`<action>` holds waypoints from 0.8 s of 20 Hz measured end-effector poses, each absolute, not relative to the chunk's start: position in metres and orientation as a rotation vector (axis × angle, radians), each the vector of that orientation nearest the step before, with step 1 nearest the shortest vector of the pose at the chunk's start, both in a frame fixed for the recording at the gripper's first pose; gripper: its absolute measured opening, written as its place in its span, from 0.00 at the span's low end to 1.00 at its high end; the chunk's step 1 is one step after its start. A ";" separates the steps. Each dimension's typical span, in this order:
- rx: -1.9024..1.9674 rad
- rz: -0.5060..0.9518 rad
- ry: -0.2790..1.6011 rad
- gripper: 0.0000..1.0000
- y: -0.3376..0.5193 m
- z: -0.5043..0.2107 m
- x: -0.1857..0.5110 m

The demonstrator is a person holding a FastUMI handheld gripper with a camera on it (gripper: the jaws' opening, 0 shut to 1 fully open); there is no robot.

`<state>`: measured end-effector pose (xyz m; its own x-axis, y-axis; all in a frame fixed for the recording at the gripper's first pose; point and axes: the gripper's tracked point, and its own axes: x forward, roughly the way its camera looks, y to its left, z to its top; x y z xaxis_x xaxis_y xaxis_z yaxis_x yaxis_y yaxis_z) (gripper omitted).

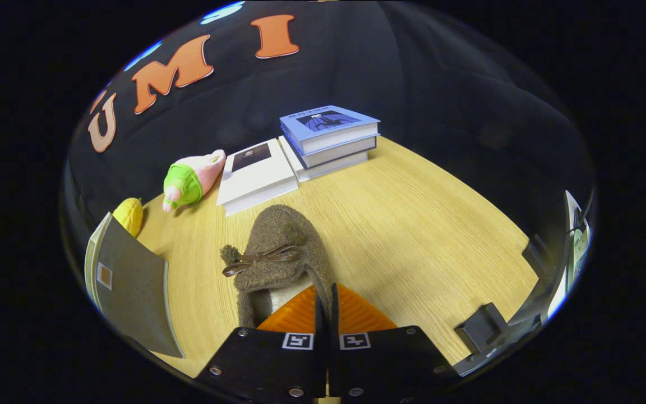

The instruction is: Open the storage box then place both shoes into the box .Put the left shoe in first, then the right shoe, with the right side of both shoes facing outward in a uniform manner.

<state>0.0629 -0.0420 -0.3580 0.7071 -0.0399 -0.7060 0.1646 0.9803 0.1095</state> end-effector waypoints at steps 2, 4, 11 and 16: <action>0.185 -0.121 0.759 0.03 -0.036 -0.343 0.067; 0.178 -0.119 0.735 0.03 -0.028 -0.321 0.070; 0.273 -0.025 0.685 0.02 0.049 -0.251 0.072; 0.297 0.080 0.662 0.03 0.122 -0.211 0.068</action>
<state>0.0676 0.1223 -0.2111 0.7872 0.1672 -0.5936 0.0210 0.9547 0.2967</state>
